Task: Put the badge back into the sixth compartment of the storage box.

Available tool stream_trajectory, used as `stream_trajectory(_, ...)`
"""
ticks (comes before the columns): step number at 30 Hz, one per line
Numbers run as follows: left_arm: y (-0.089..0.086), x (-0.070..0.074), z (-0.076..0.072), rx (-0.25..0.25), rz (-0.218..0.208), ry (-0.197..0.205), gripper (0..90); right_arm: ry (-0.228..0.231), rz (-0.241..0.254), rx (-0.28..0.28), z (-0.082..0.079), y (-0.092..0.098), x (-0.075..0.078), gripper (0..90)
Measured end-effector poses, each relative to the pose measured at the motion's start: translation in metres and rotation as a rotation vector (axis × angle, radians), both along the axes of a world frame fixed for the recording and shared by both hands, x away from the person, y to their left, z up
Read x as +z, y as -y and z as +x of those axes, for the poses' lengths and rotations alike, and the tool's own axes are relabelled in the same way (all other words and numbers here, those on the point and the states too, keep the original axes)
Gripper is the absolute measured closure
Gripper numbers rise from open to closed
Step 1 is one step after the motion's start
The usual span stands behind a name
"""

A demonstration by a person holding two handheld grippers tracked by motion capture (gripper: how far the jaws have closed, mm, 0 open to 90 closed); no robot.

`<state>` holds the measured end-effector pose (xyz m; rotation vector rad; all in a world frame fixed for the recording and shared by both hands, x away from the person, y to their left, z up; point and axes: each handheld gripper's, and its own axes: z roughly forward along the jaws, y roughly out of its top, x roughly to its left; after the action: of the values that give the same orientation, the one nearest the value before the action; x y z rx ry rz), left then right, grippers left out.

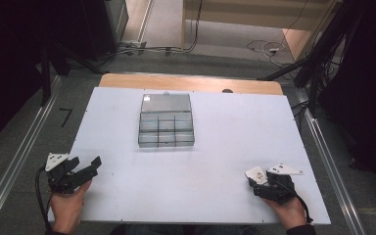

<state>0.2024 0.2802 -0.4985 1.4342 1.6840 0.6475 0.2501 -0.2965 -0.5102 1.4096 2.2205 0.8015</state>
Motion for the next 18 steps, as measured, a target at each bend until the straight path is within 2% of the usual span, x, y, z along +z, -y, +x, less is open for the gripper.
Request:
stream_trajectory(5,0.000,0.000,0.000,-0.002,0.001,-0.002,20.5,-0.057,-0.024,-0.013,0.004,-0.004,0.005,27.0)
stream_trajectory(7,0.001,0.000,0.000,-0.004,0.003,0.000,20.5,-0.063,-0.027,-0.009,0.005,-0.004,0.006,30.9)
stream_trajectory(11,0.001,0.000,0.000,-0.006,0.001,-0.001,20.6,-0.060,-0.030,-0.004,0.005,-0.004,0.006,31.1)
stream_trajectory(16,0.000,0.001,0.000,-0.004,-0.008,0.007,21.0,-0.036,-0.023,0.006,0.002,-0.004,0.008,31.1)
stream_trajectory(17,0.001,0.001,0.000,-0.004,-0.006,0.006,21.1,0.003,-0.016,0.014,-0.001,-0.006,0.011,31.1)
stream_trajectory(18,0.001,0.001,0.000,-0.006,-0.005,0.007,21.1,0.023,-0.010,0.018,-0.002,-0.008,0.013,31.1)
